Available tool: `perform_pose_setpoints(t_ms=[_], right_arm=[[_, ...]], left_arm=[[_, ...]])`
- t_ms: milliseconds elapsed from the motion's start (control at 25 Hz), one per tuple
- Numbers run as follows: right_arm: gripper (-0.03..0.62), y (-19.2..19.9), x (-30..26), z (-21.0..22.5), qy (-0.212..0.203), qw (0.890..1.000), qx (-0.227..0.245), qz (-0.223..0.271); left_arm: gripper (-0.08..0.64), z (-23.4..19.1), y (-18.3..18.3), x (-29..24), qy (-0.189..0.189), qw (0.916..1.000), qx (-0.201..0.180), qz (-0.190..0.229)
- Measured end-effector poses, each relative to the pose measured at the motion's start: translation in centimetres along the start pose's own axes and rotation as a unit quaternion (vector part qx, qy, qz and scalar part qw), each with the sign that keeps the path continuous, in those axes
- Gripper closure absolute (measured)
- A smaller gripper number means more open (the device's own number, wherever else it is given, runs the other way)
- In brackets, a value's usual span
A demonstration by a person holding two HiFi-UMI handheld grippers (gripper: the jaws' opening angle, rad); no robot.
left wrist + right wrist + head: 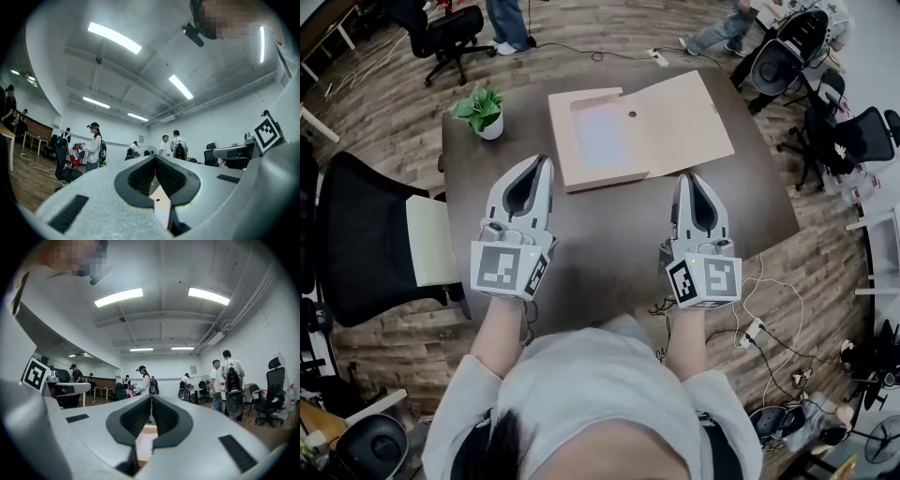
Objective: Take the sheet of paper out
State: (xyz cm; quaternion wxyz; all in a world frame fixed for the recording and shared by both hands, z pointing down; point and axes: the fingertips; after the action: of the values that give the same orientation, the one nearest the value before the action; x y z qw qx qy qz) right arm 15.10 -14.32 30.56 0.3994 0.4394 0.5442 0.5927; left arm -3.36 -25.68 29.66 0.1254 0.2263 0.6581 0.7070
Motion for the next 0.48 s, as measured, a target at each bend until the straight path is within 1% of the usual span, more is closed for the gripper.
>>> perform_pose_setpoints(t_ms=[200,360,480], right_arm=[[0.575,0.6,-1.5,0.5,-0.013,1.0,-0.009,-0.019],[0.575,2.2,-4.0,1.7,-0.031,0.997,-0.03,-0.066],[0.575,3.8,-6.3,2.5,-0.051,0.991,-0.058,-0.105]], left_arm=[[0.551,-0.2,1.1,-0.8,0.0,0.9999,0.01,-0.007],[0.551,-0.2,1.5,-1.8,-0.006,0.9999,0.01,-0.013],[0.551,-0.3,2.0,-2.3,-0.016,0.9996,0.012,-0.02]])
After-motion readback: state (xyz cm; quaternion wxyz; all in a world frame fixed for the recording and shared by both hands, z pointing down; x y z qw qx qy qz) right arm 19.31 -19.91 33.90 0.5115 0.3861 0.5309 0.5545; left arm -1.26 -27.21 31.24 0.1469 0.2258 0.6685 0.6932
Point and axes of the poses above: the fingertips, and each gripper's own axes: x backward along the fingers, z to its right, y out of its underside, and after that the axes turned 5 degrees about y, right-handed
